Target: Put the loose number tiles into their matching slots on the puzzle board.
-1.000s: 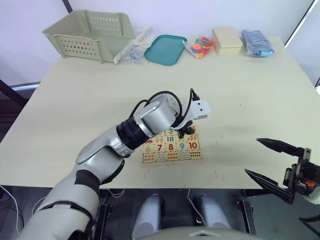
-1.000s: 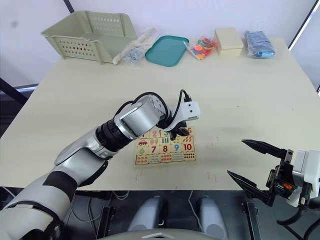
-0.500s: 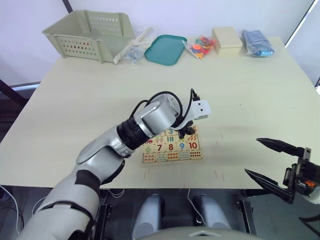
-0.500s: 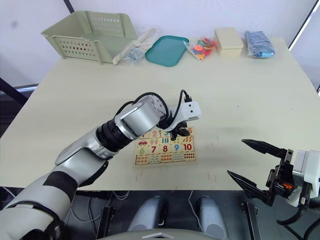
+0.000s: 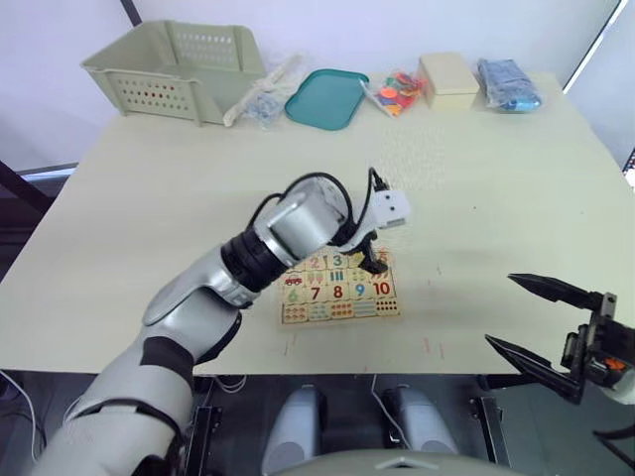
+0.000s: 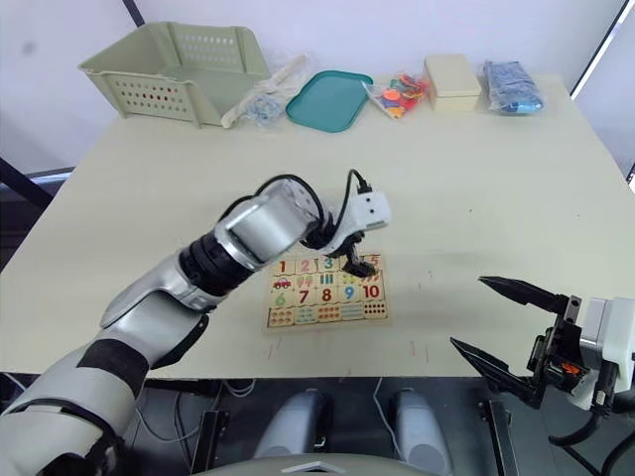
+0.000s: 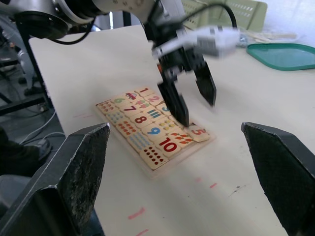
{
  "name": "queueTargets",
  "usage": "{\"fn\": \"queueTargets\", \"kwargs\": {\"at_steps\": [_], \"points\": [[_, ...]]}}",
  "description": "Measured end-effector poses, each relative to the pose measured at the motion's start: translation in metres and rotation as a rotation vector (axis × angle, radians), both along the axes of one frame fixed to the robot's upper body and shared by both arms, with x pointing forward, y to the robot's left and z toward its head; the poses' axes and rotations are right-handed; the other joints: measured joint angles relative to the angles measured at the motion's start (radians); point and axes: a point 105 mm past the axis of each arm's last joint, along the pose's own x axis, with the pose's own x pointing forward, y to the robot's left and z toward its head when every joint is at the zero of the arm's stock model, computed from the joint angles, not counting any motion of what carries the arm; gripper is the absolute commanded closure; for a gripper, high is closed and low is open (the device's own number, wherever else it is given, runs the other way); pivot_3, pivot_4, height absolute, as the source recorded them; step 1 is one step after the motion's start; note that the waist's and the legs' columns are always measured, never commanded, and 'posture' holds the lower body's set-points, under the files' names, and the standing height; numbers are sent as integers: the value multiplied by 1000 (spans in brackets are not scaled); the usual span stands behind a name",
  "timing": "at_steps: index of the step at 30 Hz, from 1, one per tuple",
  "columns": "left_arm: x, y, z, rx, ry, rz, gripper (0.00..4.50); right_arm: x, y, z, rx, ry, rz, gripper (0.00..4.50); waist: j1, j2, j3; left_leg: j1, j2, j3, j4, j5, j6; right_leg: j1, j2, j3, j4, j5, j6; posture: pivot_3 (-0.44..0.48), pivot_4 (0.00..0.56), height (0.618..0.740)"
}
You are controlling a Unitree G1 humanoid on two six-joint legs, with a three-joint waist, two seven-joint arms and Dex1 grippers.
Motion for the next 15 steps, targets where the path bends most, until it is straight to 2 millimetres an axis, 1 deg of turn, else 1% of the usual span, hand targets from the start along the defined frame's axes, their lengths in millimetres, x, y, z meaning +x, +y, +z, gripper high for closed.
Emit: {"fn": "queueTargets", "kwargs": {"at_steps": [2, 4, 5, 6, 7, 8, 11, 12, 13, 15], "points": [[-1, 4, 15, -49, -26, -17, 31, 3, 3, -1, 13, 6, -2, 0, 1, 0, 0, 0, 0, 0, 0, 0, 0, 0, 0, 0, 0, 0, 0, 0, 150, 740], [-3, 9, 22, -88, -41, -41, 31, 8, 5, 1, 27, 2, -10, 0, 1, 1, 0, 0, 0, 0, 0, 0, 0, 0, 0, 0, 0, 0, 0, 0, 150, 740], [-5, 13, 25, -129, -52, -62, 31, 13, 8, 1, 37, 3, -14, 0, 0, 1, 0, 0, 0, 0, 0, 0, 0, 0, 0, 0, 0, 0, 0, 0, 150, 740], [-6, 14, 26, -141, -54, -65, 31, 14, 9, 1, 41, 3, -15, 0, -1, 1, 0, 1, 0, 1, 0, 0, 0, 0, 0, 1, 0, 0, 0, 0, 150, 740], [-10, 19, 25, -204, -29, -71, 31, 21, 14, 2, 41, 3, -20, 0, -3, 1, -1, 1, 0, 1, 0, 0, 0, 0, 0, 1, 1, 0, 0, 0, 150, 740], [-12, 21, 25, -242, -10, -76, 31, 25, 16, 2, 40, 0, -24, 0, -1, 1, 0, 0, 0, 0, 0, 0, 0, 0, 0, 0, 1, 0, 0, 0, 150, 740], [-18, 36, 29, -412, 23, -76, 31, 38, 23, 3, 10, 25, 2, 0, -2, 1, 0, 1, 1, 1, 0, 0, 0, 0, 0, 1, 0, 0, 0, 0, 150, 740], [-19, 42, 31, -474, 30, -63, 31, 43, 24, 2, -5, 43, 1, 0, -1, 1, 0, 0, 1, 0, 1, 0, 0, 0, -1, 0, 1, 0, 0, 0, 150, 740], [-19, 54, 31, -521, 26, -42, 31, 51, 26, 2, -24, 63, 9, 0, -2, 1, 0, 1, 1, 1, 1, 0, 0, 0, -1, 1, 1, 0, 0, 0, 150, 740], [-20, 68, 29, -544, 13, -16, 31, 61, 27, -1, -45, 98, 7, 0, 0, 1, 0, 0, 0, 0, 0, 0, 0, 0, -1, 0, 0, 0, 0, 0, 150, 740]]}}
